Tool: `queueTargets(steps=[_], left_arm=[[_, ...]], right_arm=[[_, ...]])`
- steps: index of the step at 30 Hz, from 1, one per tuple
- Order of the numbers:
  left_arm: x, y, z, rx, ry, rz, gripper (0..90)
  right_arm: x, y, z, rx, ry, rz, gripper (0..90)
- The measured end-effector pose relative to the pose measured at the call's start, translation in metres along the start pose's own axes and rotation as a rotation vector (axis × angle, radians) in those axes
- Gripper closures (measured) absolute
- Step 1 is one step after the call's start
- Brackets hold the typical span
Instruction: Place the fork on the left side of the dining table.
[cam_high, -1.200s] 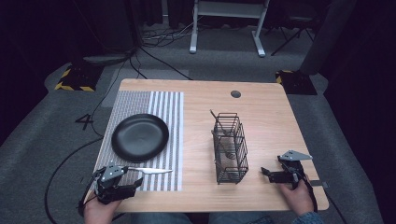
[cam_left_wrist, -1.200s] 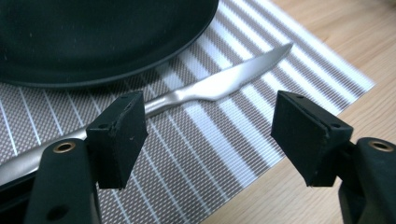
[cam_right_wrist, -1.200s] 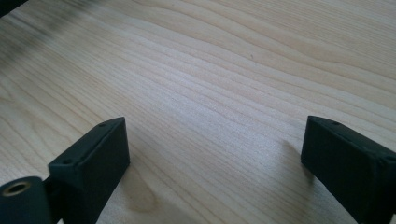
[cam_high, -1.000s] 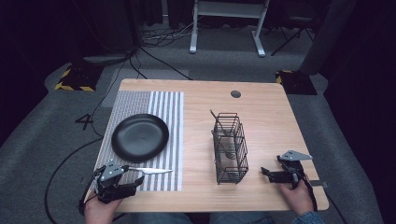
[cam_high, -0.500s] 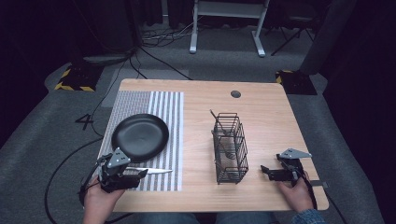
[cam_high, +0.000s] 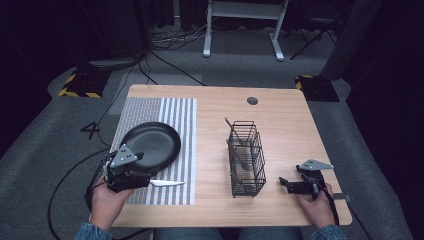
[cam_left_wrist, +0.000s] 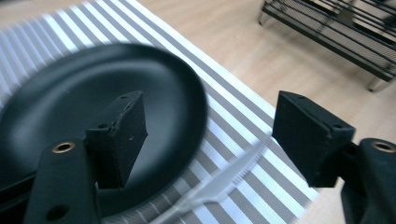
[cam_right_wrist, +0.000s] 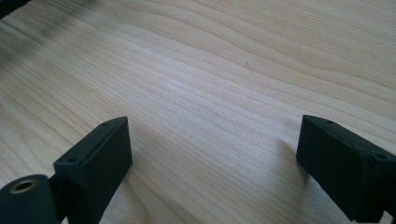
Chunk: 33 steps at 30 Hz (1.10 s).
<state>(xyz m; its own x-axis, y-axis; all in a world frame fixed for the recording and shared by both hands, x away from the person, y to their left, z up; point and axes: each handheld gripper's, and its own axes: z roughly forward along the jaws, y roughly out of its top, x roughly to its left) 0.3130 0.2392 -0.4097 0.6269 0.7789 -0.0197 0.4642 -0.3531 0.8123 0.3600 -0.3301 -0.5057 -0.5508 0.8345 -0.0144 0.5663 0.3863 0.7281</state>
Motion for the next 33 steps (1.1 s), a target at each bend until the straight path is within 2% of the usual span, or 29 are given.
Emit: queueTargets(steps=[3,6,10,19,21,28,32,33], left_arm=[[0.001,0.004,0.001,-0.011,-0.013,-0.001,26.3],[0.003,0.018,0.003,-0.019,-0.063,-0.013,27.7],[0.002,0.03,0.007,-0.026,-0.102,-0.016,28.7],[-0.003,0.054,0.013,-0.055,-0.107,0.004,29.2],[-0.005,0.062,0.016,-0.068,-0.119,0.004,29.1],[-0.009,0.086,0.031,-0.059,-0.153,0.004,29.3],[-0.011,0.095,0.037,-0.053,-0.157,0.006,29.5],[-0.012,0.102,0.04,-0.05,-0.159,0.013,29.6]], right_arm=[[0.0,0.0,0.0,-0.001,-0.001,0.001,10.8],[0.0,0.0,0.0,-0.001,-0.003,0.003,10.9],[0.0,0.0,0.0,-0.001,-0.004,0.003,11.1],[0.001,-0.001,-0.001,-0.002,-0.003,0.007,12.0],[0.001,-0.001,-0.001,-0.003,-0.003,0.007,12.4],[0.001,-0.001,-0.001,-0.006,-0.005,0.007,13.4],[0.001,-0.001,-0.001,-0.006,-0.005,0.007,13.7],[0.001,-0.001,-0.002,-0.006,-0.005,0.008,13.8]])
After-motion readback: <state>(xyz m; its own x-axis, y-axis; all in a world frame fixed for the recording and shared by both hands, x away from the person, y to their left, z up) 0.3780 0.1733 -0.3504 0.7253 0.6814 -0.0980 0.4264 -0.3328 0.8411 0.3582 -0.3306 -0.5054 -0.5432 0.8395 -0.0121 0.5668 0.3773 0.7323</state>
